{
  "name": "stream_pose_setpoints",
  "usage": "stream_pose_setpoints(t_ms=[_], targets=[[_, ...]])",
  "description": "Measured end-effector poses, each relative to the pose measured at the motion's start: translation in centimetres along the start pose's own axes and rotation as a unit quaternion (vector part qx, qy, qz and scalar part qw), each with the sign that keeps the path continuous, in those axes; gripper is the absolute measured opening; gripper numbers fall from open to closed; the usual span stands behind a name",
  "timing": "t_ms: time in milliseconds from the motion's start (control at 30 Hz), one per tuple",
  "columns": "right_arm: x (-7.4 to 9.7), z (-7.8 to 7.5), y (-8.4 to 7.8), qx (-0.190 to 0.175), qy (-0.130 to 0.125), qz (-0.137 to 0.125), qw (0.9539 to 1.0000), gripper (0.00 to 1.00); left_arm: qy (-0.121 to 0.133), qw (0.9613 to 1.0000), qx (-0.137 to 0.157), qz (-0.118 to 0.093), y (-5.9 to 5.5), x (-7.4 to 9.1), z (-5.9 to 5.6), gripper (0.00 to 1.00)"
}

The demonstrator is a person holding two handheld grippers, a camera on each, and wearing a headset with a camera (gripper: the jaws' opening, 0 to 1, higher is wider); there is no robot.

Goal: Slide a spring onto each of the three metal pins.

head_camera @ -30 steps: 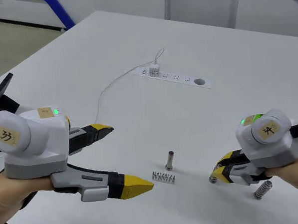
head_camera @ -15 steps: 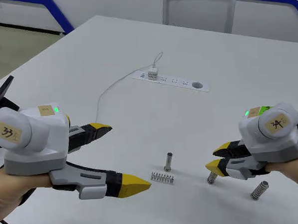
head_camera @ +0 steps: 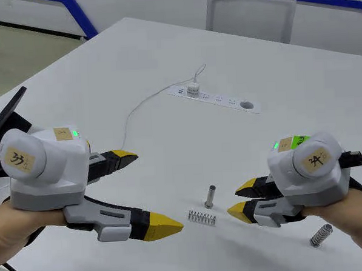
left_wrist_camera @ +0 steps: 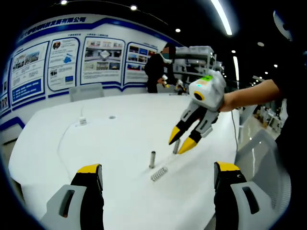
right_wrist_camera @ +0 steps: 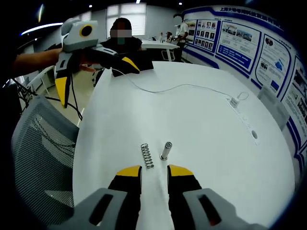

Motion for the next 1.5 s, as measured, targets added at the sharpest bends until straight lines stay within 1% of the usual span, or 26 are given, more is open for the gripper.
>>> stream_pose_setpoints(t_ms=[67,133,200,300,400,533,700,800,900,1100,1167,1233,1267,1300,1433,1500], targets=[[-0.4,0.2,0.0,0.005,0.004,0.003,1.0,0.21,0.001,1.0,0.004,-0.001,-0.2,0.2,0.1,0.98],[-0.7,0.4,0.1,0.007,0.008,0.005,0.9999,0.21,0.002,0.9999,0.015,-0.007,-0.2,0.5,0.3,0.98],[-1.1,0.5,0.1,0.01,0.011,0.007,0.9999,0.21,0.005,0.9998,0.016,-0.007,-0.3,0.7,0.5,0.97],[-1.9,0.8,0.1,0.014,0.014,0.009,0.9998,0.21,0.009,0.9999,0.014,0.004,-0.7,0.8,0.7,0.97],[-2.9,0.9,0.1,0.012,0.019,0.006,0.9997,0.21,0.008,0.9998,0.016,0.007,-0.9,0.9,0.7,0.97],[-4.1,0.6,-0.2,0.016,0.013,0.018,0.9996,0.21,0.006,0.9997,0.018,0.012,-1.1,0.9,0.6,0.96],[-5.1,0.5,-0.6,0.026,0.021,0.028,0.999,0.2,0.007,0.9996,0.022,0.016,-1.4,0.9,0.7,0.96],[-5.7,0.2,-0.9,0.022,0.026,0.034,0.9989,0.19,0.009,0.9995,0.025,0.018,-1.6,0.9,0.8,0.96],[-6.1,0.1,-1.1,0.019,0.027,0.037,0.9988,0.17,0.01,0.9994,0.027,0.021,-1.7,0.9,0.9,0.96],[-6.9,0.2,-1.1,0.004,0.039,0.037,0.9985,0.17,0.011,0.9992,0.031,0.025,-1.9,1.0,0.9,0.96],[-7.1,0.2,-1.3,0.005,0.04,0.042,0.9983,0.17,0.012,0.9991,0.032,0.026,-2.0,1.0,1.0,0.95],[-7.2,0.2,-1.6,0.008,0.043,0.049,0.9978,0.16,0.011,0.9991,0.033,0.024,-2.0,0.9,0.9,0.95],[-7.1,0.2,-1.5,0.002,0.046,0.042,0.998,0.16,0.011,0.9991,0.033,0.024,-2.0,0.8,0.9,0.95],[-7.0,0.2,-1.6,0.004,0.047,0.046,0.9978,0.15,0.01,0.9991,0.033,0.024,-2.0,0.8,0.9,0.95],[-7.1,0.3,-1.7,-0.004,0.057,0.041,0.9975,0.12,0.008,0.9991,0.031,0.026,-1.9,0.5,0.8,0.95],[-7.1,0.4,-1.7,-0.001,0.056,0.042,0.9976,0.11,0.004,0.9992,0.03,0.026,-1.8,0.3,0.8,0.95]])
Point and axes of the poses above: the centre of the closed fingertips' face, and the gripper's own axes: x roughly backward along the fingers, z roughly to its left, y roughly out of its top, the point moved 8 cm from there along x, roughly backward along the fingers, and after that the axes turned 2 degrees about z, right-handed, at the moved point
